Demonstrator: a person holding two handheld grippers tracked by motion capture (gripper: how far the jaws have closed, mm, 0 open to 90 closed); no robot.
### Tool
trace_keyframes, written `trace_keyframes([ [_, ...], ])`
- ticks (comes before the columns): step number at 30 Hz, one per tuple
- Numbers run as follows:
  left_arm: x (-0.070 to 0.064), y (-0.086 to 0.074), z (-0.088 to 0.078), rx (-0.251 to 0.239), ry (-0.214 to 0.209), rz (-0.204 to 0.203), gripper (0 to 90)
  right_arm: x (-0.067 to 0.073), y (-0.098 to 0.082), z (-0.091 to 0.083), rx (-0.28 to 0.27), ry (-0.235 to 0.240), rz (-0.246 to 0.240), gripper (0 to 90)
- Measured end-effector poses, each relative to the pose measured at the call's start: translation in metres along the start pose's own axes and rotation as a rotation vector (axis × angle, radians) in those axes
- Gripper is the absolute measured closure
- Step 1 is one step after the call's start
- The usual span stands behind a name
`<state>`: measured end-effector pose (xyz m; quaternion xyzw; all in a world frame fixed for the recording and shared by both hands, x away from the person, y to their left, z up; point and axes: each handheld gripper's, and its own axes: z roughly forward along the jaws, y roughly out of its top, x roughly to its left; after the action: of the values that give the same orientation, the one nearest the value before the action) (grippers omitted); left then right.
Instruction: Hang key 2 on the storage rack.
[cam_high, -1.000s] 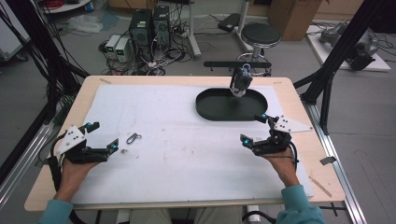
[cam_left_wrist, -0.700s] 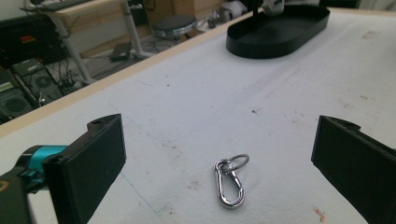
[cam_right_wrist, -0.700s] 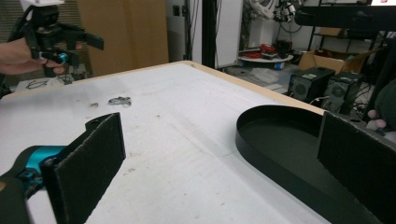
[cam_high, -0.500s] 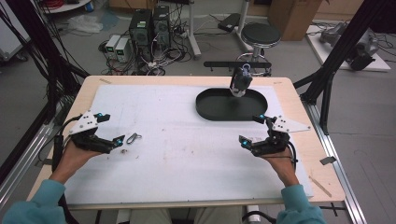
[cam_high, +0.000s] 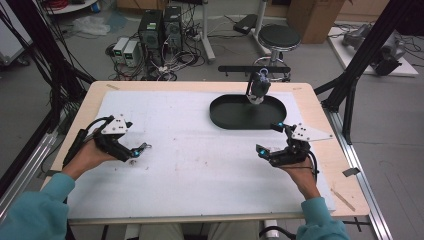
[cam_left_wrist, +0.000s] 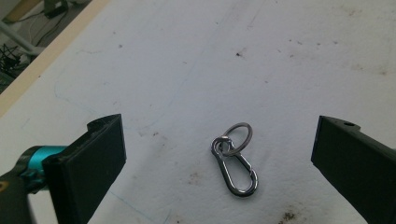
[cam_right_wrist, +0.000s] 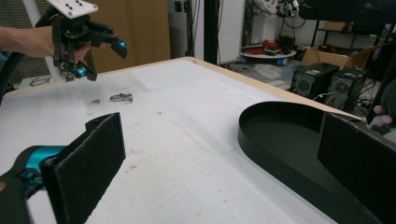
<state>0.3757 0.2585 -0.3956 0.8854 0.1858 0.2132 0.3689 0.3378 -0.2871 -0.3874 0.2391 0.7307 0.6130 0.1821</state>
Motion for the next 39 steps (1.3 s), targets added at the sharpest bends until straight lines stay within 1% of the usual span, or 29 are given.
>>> trace_keyframes([
  [1,0.000,0.001,0.002,0.001,-0.003,0.002,3.6,0.000,0.000,0.000,0.000,0.000,0.000,0.7],
  [3,0.000,0.002,0.006,0.028,-0.013,0.020,3.6,0.000,0.001,0.000,0.001,-0.001,-0.011,0.7],
  [6,0.000,0.003,0.013,0.060,-0.026,0.033,3.6,0.000,0.001,0.000,0.001,0.000,-0.009,0.7],
  [8,-0.001,0.003,0.018,0.080,-0.025,0.044,3.6,0.000,0.001,0.000,0.001,-0.002,-0.001,0.7],
  [10,-0.002,0.003,0.022,0.099,-0.033,0.051,3.6,0.000,0.001,0.000,0.000,-0.001,-0.006,0.7],
  [14,-0.004,0.003,0.029,0.126,-0.043,0.065,3.6,0.001,0.001,0.000,0.000,0.000,-0.001,0.7],
  [15,-0.005,0.003,0.031,0.127,-0.044,0.067,3.6,0.001,0.001,0.000,0.001,0.000,-0.001,0.7],
  [17,-0.006,0.004,0.033,0.139,-0.049,0.079,3.9,0.000,0.001,0.000,0.000,-0.001,-0.001,0.7],
  [18,-0.006,0.004,0.033,0.146,-0.053,0.094,12.8,0.000,0.001,0.000,-0.001,0.001,0.001,0.7],
  [19,-0.006,0.003,0.034,0.148,-0.060,0.098,12.8,0.000,0.001,0.000,-0.001,0.001,0.001,0.7],
  [20,-0.007,0.003,0.035,0.153,-0.064,0.101,15.7,0.000,0.001,0.000,-0.001,0.003,0.003,0.7],
  [23,-0.007,0.003,0.037,0.165,-0.065,0.098,15.9,0.000,0.001,0.000,-0.001,0.004,0.005,0.7],
  [25,-0.007,0.002,0.038,0.163,-0.068,0.092,17.3,-0.001,0.001,0.000,-0.003,0.003,0.001,0.7],
  [26,-0.006,0.002,0.038,0.170,-0.072,0.096,19.4,-0.001,0.001,-0.001,-0.002,0.003,0.008,0.7],
  [28,-0.007,0.002,0.039,0.184,-0.074,0.103,24.5,-0.001,0.001,-0.001,-0.005,0.002,0.006,0.7],
  [29,-0.007,0.002,0.039,0.187,-0.079,0.102,25.8,-0.002,0.001,-0.001,-0.009,-0.001,0.002,0.7],
  [31,-0.009,0.002,0.040,0.195,-0.080,0.108,27.6,-0.002,0.001,-0.002,-0.007,0.005,0.016,0.7],
  [33,-0.009,0.002,0.041,0.195,-0.092,0.111,31.1,-0.002,0.001,-0.001,-0.008,0.002,0.013,0.7],
  [35,-0.009,0.002,0.041,0.201,-0.085,0.119,33.6,-0.003,0.000,-0.001,-0.009,-0.003,0.010,0.7],
  [36,-0.009,0.003,0.041,0.203,-0.086,0.113,33.9,-0.003,0.000,-0.001,-0.009,-0.003,0.011,0.7],
  [39,-0.009,0.002,0.040,0.204,-0.094,0.122,41.6,-0.003,0.000,-0.002,-0.010,-0.002,0.012,0.7],
])
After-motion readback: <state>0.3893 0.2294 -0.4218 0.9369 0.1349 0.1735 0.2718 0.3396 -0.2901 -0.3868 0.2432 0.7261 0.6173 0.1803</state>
